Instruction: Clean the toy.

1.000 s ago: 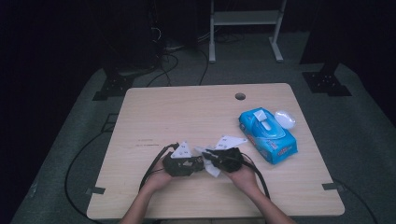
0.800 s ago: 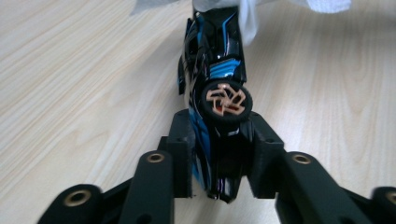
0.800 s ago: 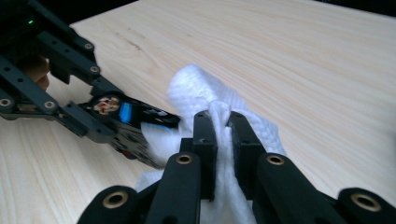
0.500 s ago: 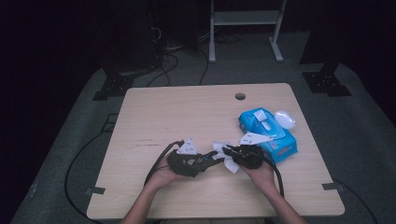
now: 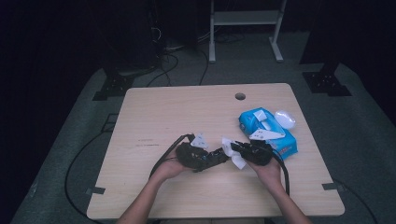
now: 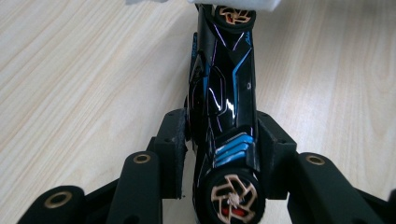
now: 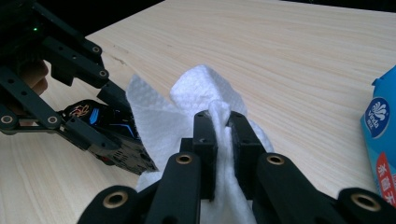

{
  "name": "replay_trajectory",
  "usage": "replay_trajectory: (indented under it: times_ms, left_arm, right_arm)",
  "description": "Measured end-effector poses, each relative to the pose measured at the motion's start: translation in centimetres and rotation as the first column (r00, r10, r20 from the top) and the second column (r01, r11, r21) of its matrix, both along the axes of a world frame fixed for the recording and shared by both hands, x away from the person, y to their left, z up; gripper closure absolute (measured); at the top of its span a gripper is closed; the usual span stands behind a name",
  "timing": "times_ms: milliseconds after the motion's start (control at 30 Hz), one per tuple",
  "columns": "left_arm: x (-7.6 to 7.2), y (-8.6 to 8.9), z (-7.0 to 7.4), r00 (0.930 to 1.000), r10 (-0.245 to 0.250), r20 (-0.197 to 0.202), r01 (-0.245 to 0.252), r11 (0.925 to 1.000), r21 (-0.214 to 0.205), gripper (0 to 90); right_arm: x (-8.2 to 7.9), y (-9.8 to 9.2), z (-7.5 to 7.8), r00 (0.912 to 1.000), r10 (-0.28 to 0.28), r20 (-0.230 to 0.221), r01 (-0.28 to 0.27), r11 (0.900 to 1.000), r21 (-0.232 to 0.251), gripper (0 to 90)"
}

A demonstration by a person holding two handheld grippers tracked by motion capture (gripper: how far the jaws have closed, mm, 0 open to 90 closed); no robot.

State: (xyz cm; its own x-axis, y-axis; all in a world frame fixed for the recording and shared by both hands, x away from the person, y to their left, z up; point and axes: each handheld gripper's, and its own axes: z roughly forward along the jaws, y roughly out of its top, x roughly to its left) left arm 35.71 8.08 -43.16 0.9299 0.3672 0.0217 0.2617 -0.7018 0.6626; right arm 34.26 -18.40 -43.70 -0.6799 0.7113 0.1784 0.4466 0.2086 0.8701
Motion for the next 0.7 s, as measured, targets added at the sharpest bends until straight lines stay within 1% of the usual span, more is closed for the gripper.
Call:
replay_trajectory:
  times_ms: [33, 100, 133, 167, 200, 233, 333, 367, 433, 467, 500, 533, 567, 600, 667, 700]
  left_arm:
    - [-0.2, 0.6, 0.2, 1.0, 0.002, 0.004, -0.002, 1.0, -0.01, 62.8]
    - [-0.3, 0.9, 0.3, 1.0, 0.0, 0.002, 0.0, 1.0, -0.007, 64.3]
    - [-0.4, 1.4, 0.4, 0.9999, -0.004, 0.014, 0.004, 1.0, 0.009, 64.3]
    - [-0.5, 1.7, 0.5, 0.9999, -0.003, 0.014, 0.003, 0.9999, 0.016, 64.3]
    - [-0.5, 1.7, 0.5, 0.9999, -0.003, 0.014, 0.003, 0.9999, 0.016, 64.3]
    - [-0.6, 2.1, 0.6, 0.9999, -0.004, 0.013, 0.003, 0.9996, 0.028, 64.2]
    - [-0.5, 1.9, 0.7, 1.0, -0.004, 0.005, 0.004, 0.9995, 0.032, 63.7]
    - [-0.4, 1.4, 0.8, 0.9999, -0.003, -0.01, 0.003, 0.9998, 0.021, 56.0]
    - [-0.2, 0.3, 1.2, 0.9998, -0.02, -0.006, 0.02, 0.9993, 0.032, 50.2]
    - [-0.2, 0.3, 1.2, 0.9998, -0.02, -0.006, 0.02, 0.9993, 0.032, 46.8]
    - [0.1, -0.7, 1.4, 0.9995, -0.031, -0.005, 0.032, 0.9982, 0.052, 46.2]
    - [0.1, -0.7, 1.4, 0.9995, -0.031, -0.005, 0.032, 0.9982, 0.052, 45.7]
    - [0.5, -1.8, 1.3, 0.9993, -0.038, -0.004, 0.039, 0.9962, 0.077, 44.5]
    - [0.7, -2.1, 1.2, 0.9992, -0.039, -0.008, 0.04, 0.9954, 0.088, 43.4]
    - [1.1, -2.9, 0.9, 0.9995, -0.023, -0.021, 0.025, 0.9931, 0.114, 42.6]
    - [1.2, -3.2, 0.8, 0.9995, -0.018, -0.024, 0.021, 0.991, 0.132, 42.1]
  right_arm:
    - [0.0, 0.0, 0.0, 1.0, -0.001, 0.0, 0.001, 1.0, 0.009, 82.7]
    - [-0.1, 0.0, 0.1, 1.0, -0.002, 0.004, 0.002, 0.9999, 0.012, 82.7]
    - [-0.2, 0.2, 0.1, 0.9999, 0.002, 0.01, -0.002, 0.9999, 0.011, 82.7]
    - [-0.2, 0.3, 0.1, 0.9999, -0.002, 0.01, 0.001, 1.0, 0.009, 82.7]
    - [-0.2, 0.3, 0.1, 0.9999, -0.002, 0.01, 0.001, 1.0, 0.009, 82.7]
    - [-0.2, 0.3, 0.0, 1.0, 0.0, 0.004, 0.0, 1.0, 0.008, 82.7]
    - [-0.1, 0.3, -0.1, 1.0, -0.003, 0.0, 0.003, 1.0, 0.004, 82.7]
    - [-0.1, 0.2, -0.2, 0.9999, -0.01, -0.006, 0.01, 0.9999, 0.012, 82.7]
    - [-0.1, 0.0, -0.2, 0.9999, -0.016, 0.0, 0.016, 0.9998, 0.015, 82.7]
    - [-0.1, 0.0, -0.2, 0.9999, -0.016, 0.0, 0.016, 0.9998, 0.015, 82.7]
    - [-0.1, -0.2, -0.2, 0.9998, -0.021, 0.0, 0.021, 0.9996, 0.021, 82.7]
    - [-0.1, -0.3, -0.2, 0.9997, -0.023, 0.001, 0.023, 0.9995, 0.021, 82.7]
    - [-0.1, -0.4, -0.2, 0.9997, -0.025, 0.003, 0.025, 0.9994, 0.024, 82.7]
    - [-0.1, -0.5, -0.1, 0.9996, -0.03, 0.001, 0.029, 0.9992, 0.027, 82.7]
    - [0.0, -0.6, -0.2, 0.999, -0.044, -0.005, 0.044, 0.998, 0.046, 82.7]
    - [0.1, -0.7, -0.2, 0.9991, -0.041, -0.007, 0.041, 0.9978, 0.051, 82.7]
